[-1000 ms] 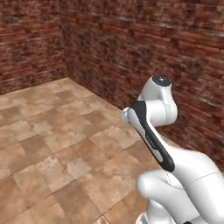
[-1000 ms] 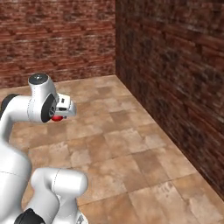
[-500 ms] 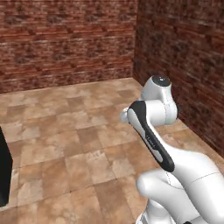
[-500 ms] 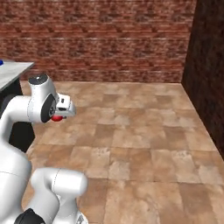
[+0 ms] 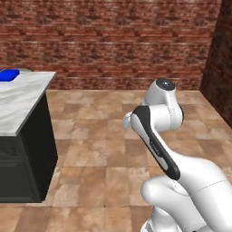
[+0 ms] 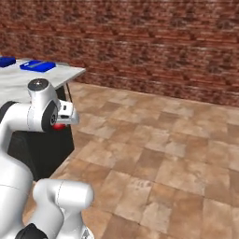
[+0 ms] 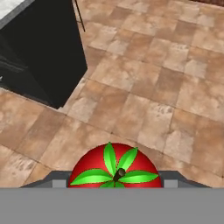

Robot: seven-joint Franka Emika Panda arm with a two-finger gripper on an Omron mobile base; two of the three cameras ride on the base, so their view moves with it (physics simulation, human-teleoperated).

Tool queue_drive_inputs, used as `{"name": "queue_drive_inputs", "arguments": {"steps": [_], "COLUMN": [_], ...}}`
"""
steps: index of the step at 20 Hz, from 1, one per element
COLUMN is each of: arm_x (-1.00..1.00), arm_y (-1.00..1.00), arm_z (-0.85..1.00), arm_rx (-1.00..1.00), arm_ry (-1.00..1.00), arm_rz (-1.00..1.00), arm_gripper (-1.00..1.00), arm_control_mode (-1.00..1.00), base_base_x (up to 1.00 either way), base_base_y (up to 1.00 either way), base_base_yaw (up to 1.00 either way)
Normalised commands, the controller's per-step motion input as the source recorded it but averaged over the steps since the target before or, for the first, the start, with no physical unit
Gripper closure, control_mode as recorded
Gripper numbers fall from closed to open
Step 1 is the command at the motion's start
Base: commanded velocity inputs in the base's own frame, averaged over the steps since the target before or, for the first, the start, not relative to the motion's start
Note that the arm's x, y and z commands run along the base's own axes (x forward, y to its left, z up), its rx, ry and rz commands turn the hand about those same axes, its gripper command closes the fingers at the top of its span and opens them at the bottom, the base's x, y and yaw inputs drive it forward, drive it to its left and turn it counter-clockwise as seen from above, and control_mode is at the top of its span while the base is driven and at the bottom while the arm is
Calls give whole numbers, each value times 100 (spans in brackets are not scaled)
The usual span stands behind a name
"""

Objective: Gather the lemon wedge and tomato from the fridge and place them on a tray on the dining counter. Then gather the fishs from the fridge and place them on the other tray.

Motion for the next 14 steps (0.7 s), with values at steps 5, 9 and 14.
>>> {"name": "queue_drive_inputs", "arguments": {"steps": [5, 9, 14], "arm_x": [0, 0, 0], "arm_y": [0, 0, 0], "arm_z": [0, 0, 0], "arm_rx": [0, 0, 0], "arm_ry": [0, 0, 0], "arm_rz": [0, 0, 0], "arm_gripper": [100, 100, 100], "arm_control_mode": [100, 100, 100], "base_base_x": [100, 100, 100], "base_base_y": [5, -3, -7], "base_base_yaw": [31, 23, 22]}}
